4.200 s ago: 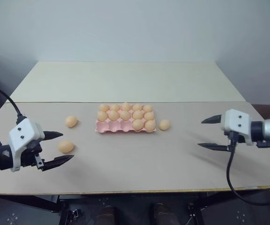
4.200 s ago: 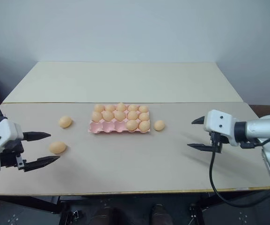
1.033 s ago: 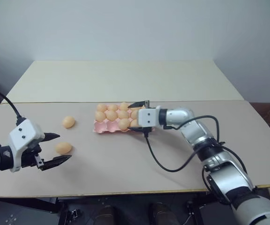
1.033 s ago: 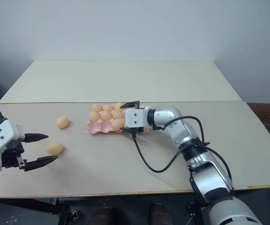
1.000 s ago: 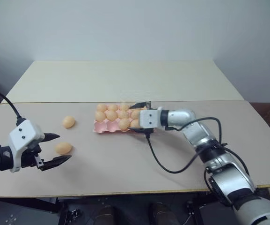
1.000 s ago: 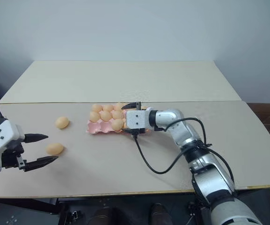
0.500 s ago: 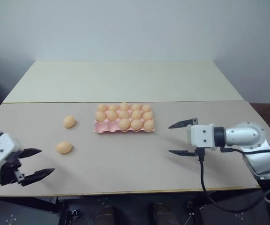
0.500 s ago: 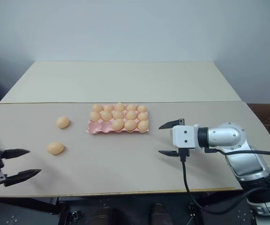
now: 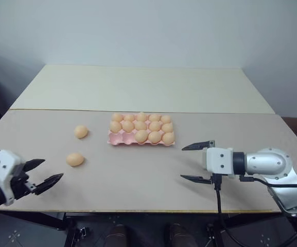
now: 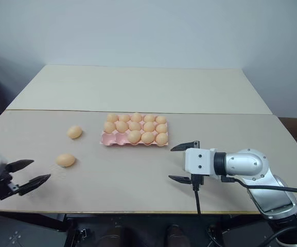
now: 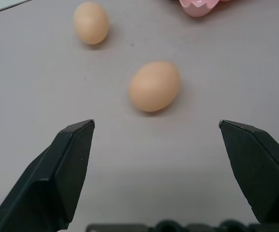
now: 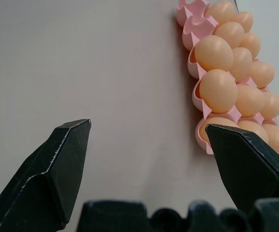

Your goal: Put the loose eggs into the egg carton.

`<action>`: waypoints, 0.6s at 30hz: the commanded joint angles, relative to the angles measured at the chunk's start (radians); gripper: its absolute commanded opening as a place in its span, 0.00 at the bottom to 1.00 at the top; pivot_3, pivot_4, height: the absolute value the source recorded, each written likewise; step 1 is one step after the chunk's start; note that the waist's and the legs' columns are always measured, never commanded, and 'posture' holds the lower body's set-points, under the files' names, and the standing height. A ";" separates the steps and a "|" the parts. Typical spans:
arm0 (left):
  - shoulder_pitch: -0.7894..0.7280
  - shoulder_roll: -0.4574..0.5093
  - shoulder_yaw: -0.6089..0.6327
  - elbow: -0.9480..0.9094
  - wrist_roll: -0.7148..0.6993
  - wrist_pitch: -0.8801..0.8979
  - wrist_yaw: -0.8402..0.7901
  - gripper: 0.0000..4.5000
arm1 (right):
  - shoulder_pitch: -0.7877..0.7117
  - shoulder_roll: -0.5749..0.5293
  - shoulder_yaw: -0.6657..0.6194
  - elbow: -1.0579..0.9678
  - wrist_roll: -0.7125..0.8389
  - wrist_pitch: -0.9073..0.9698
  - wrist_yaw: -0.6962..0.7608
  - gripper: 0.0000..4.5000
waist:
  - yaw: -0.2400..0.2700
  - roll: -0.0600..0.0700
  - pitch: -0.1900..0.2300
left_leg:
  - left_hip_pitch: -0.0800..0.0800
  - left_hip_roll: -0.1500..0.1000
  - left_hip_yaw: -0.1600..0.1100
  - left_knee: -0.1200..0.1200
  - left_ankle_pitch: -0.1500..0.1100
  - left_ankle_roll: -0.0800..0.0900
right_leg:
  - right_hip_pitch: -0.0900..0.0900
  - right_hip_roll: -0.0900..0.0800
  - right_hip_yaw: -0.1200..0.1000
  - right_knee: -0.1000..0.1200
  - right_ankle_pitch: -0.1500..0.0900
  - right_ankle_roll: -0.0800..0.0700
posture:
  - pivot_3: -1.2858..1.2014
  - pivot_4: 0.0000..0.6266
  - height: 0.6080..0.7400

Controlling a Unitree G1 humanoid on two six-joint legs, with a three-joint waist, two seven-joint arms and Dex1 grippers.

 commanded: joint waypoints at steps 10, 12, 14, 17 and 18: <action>-0.237 -0.020 -0.264 0.175 0.078 -0.069 0.078 1.00 | -0.003 0.004 -0.003 -0.093 -0.035 0.063 -0.089 0.99 | -0.004 -0.001 -0.001 | 0.000 0.001 0.000 0.001 0.000 0.000 | 0.001 0.001 0.000 0.000 0.001 0.001 | 0.52 0.24 1.00; -0.265 -0.025 -0.295 0.214 0.101 -0.091 0.091 1.00 | 0.004 0.002 -0.013 -0.109 -0.019 0.081 -0.088 0.99 | -0.002 -0.001 -0.001 | 0.000 0.001 0.000 0.000 0.000 0.000 | 0.001 0.001 0.000 0.000 0.002 0.002 | 0.52 0.24 1.00; -0.300 -0.034 -0.315 0.245 0.111 -0.090 0.111 1.00 | 0.013 0.001 -0.021 -0.129 -0.003 0.095 -0.085 0.99 | -0.001 -0.001 -0.001 | 0.000 0.001 0.000 0.000 0.000 0.000 | 0.001 0.001 0.000 0.001 0.001 0.002 | 0.52 0.24 1.00; -0.311 -0.015 -0.342 0.254 0.104 -0.060 0.090 1.00 | 0.020 -0.005 -0.025 -0.140 -0.001 0.108 -0.088 0.99 | -0.001 -0.002 -0.001 | 0.001 0.001 0.000 0.001 0.000 0.000 | 0.001 0.001 0.000 0.001 0.001 0.001 | 0.52 0.24 1.00; -0.306 -0.006 -0.348 0.250 0.100 -0.048 0.078 1.00 | 0.022 -0.008 -0.027 -0.141 -0.004 0.109 -0.089 0.99 | -0.001 -0.002 -0.001 | 0.001 0.001 0.000 0.001 0.000 0.000 | 0.002 0.001 0.000 0.000 0.001 0.001 | 0.52 0.24 1.00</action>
